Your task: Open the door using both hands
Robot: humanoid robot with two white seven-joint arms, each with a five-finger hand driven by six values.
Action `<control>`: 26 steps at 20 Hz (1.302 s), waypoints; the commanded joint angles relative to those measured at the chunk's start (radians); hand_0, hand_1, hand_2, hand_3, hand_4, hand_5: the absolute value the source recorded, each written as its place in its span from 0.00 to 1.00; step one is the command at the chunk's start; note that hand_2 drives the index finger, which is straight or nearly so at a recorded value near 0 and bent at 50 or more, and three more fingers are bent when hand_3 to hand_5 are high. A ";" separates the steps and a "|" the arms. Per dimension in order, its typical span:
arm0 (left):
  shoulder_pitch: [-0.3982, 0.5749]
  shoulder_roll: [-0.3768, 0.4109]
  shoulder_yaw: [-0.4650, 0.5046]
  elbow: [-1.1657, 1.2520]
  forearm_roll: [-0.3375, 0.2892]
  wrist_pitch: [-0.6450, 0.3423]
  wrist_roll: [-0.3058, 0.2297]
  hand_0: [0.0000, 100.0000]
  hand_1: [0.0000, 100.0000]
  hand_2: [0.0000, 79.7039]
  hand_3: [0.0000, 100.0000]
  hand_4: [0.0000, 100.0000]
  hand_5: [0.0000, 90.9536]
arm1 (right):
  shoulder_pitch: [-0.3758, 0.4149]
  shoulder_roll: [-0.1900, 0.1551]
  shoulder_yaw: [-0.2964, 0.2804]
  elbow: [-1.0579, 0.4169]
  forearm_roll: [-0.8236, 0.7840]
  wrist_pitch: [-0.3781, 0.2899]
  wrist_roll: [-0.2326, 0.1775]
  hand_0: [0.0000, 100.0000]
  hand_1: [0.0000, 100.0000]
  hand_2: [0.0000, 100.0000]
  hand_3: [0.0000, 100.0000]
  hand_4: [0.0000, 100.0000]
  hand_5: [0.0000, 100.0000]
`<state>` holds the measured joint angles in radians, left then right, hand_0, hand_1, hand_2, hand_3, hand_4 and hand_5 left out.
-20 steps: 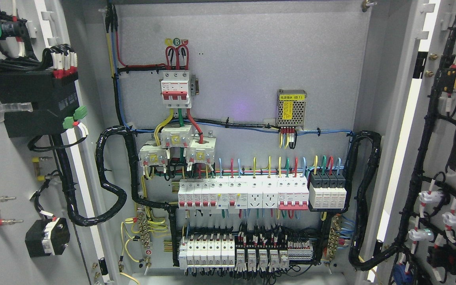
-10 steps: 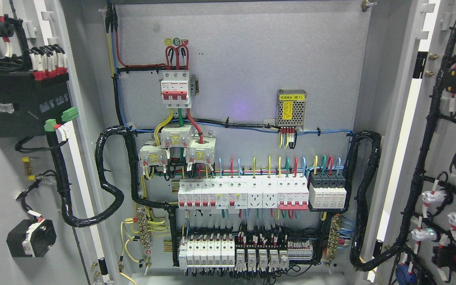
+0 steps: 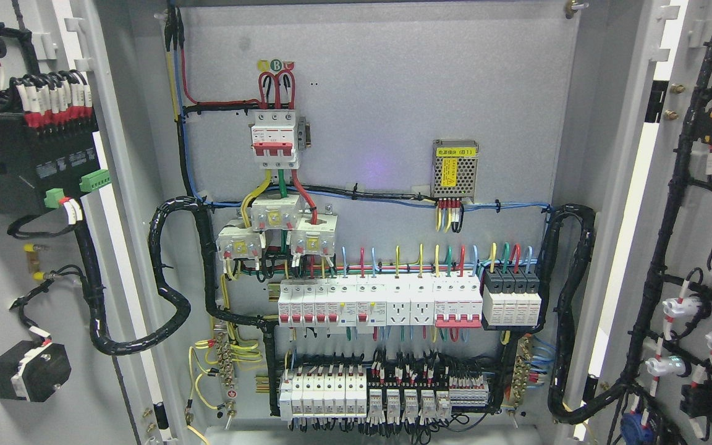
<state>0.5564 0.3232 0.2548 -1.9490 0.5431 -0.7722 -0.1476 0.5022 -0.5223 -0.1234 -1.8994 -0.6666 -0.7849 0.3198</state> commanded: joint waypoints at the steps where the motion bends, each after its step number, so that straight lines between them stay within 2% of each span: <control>1: -0.007 0.080 0.066 0.061 0.050 -0.532 0.002 0.00 0.00 0.00 0.00 0.03 0.00 | 0.004 -0.002 -0.042 0.008 -0.004 -0.183 -0.001 0.00 0.00 0.00 0.00 0.00 0.00; 8: -0.041 0.148 0.087 0.149 0.118 -0.500 0.002 0.00 0.00 0.00 0.00 0.03 0.00 | 0.003 -0.010 -0.050 0.029 -0.014 -0.183 -0.001 0.00 0.00 0.00 0.00 0.00 0.00; 13: -0.081 0.168 0.107 0.170 0.161 -0.383 0.002 0.00 0.00 0.00 0.00 0.03 0.00 | -0.002 -0.033 -0.051 0.034 -0.042 -0.183 0.001 0.00 0.00 0.00 0.00 0.00 0.00; 26: -0.125 0.189 0.149 0.212 0.170 -0.188 0.033 0.00 0.00 0.00 0.00 0.03 0.00 | -0.007 -0.034 -0.070 0.054 -0.071 -0.183 0.002 0.00 0.00 0.00 0.00 0.00 0.00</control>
<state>0.4560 0.4740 0.3679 -1.7954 0.7072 -0.7724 -0.1200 0.4970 -0.5481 -0.1775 -1.8622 -0.7203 -0.7849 0.3209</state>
